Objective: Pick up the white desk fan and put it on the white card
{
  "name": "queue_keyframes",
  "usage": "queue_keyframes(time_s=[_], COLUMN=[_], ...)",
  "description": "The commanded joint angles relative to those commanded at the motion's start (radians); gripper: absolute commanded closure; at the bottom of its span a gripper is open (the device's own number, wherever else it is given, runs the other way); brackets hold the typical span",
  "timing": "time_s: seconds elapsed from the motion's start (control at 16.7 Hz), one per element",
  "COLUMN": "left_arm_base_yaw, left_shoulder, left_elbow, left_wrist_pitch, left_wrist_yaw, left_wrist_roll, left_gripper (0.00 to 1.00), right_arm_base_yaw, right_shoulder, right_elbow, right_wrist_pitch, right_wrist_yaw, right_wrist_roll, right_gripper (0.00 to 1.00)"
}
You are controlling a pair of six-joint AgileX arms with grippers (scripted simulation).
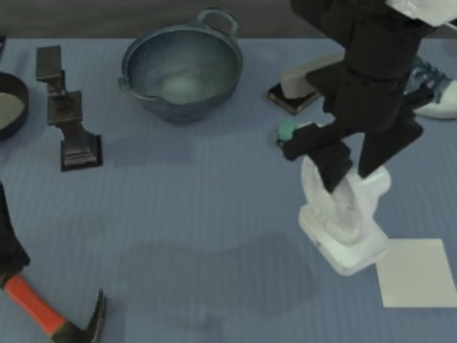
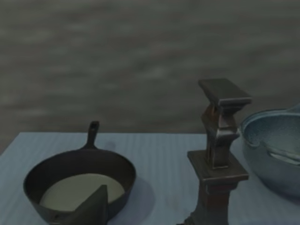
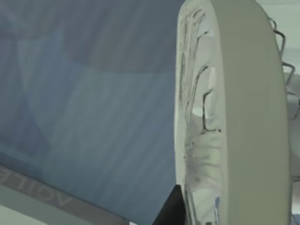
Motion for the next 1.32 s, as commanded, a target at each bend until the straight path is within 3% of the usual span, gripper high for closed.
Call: queue_keyframes(time_s=[0.42,0.72,0.96,1.32], left_arm_base_yaw=[0.000,0.000,0.000,0.000], left_shoulder=[0.000,0.000,0.000,0.000], left_elbow=[0.000,0.000,0.000,0.000], left_wrist_pitch=[0.000,0.000,0.000,0.000], left_wrist_yaw=[0.000,0.000,0.000,0.000], left_wrist_roll=[0.000,0.000,0.000,0.000], left_gripper=[0.00,0.00,0.00,0.00], right_arm_base_yaw=[-0.154,-0.241,-0.278,-0.275], right_shoulder=[-0.226,-0.338,-0.378,-0.377], right_elbow=[-0.258,-0.410,-0.476,-0.479], right_wrist_pitch=[0.066,0.118,0.141,0.140], right_wrist_yaw=[0.008,0.035,0.052,0.052], right_wrist_roll=[-0.802,-1.215,-1.362,-1.369], right_gripper=[1.00,1.00,1.00,1.00])
